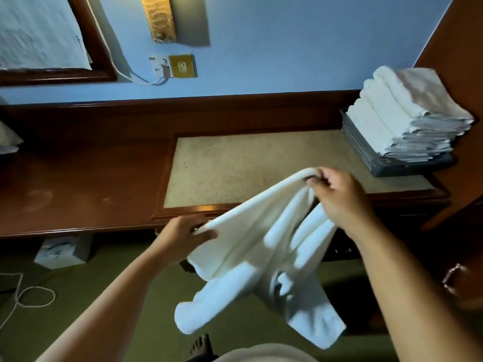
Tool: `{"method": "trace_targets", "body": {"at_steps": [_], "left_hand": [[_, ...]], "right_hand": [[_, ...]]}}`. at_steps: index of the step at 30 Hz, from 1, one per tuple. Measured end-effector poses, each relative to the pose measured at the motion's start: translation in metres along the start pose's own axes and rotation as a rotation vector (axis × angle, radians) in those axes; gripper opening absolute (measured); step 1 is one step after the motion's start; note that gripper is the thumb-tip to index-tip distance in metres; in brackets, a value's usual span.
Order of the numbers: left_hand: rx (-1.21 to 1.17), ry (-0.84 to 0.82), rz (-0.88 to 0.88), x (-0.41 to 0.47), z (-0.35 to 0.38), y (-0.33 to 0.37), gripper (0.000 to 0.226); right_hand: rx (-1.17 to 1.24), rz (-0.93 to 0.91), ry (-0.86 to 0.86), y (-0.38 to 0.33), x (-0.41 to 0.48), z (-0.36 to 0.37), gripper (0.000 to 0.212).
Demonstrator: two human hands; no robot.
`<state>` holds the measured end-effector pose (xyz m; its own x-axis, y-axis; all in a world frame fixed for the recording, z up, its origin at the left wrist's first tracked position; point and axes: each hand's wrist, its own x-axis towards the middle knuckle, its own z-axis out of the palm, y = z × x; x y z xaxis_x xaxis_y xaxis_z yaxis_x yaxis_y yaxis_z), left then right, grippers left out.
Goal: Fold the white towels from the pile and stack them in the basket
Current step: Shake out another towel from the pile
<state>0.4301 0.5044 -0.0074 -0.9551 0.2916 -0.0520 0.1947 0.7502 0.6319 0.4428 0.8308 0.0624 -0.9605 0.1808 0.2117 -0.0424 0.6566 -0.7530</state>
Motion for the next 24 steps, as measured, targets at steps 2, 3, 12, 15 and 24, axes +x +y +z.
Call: {"method": "trace_targets", "body": {"at_steps": [2,3,12,15,24], "left_hand": [[-0.112,0.052,-0.126,-0.014,-0.004,-0.027,0.042],[-0.189,0.093,-0.186,-0.017,-0.008,-0.032,0.044],[-1.008,-0.018,-0.355,-0.003,-0.044,0.025,0.013],[-1.19,-0.021,-0.353,0.002,-0.033,0.044,0.008],[-1.366,0.021,-0.28,0.003,0.01,0.089,0.007]], "right_hand": [[0.017,0.104,0.059,0.017,0.008,-0.019,0.03],[0.011,0.145,0.062,0.024,0.011,-0.024,0.028],[0.395,0.66,-0.263,0.049,-0.016,0.032,0.038],[0.568,0.672,-0.279,0.034,-0.027,0.043,0.035],[1.063,0.362,-0.211,-0.043,-0.05,0.044,0.018]]}}
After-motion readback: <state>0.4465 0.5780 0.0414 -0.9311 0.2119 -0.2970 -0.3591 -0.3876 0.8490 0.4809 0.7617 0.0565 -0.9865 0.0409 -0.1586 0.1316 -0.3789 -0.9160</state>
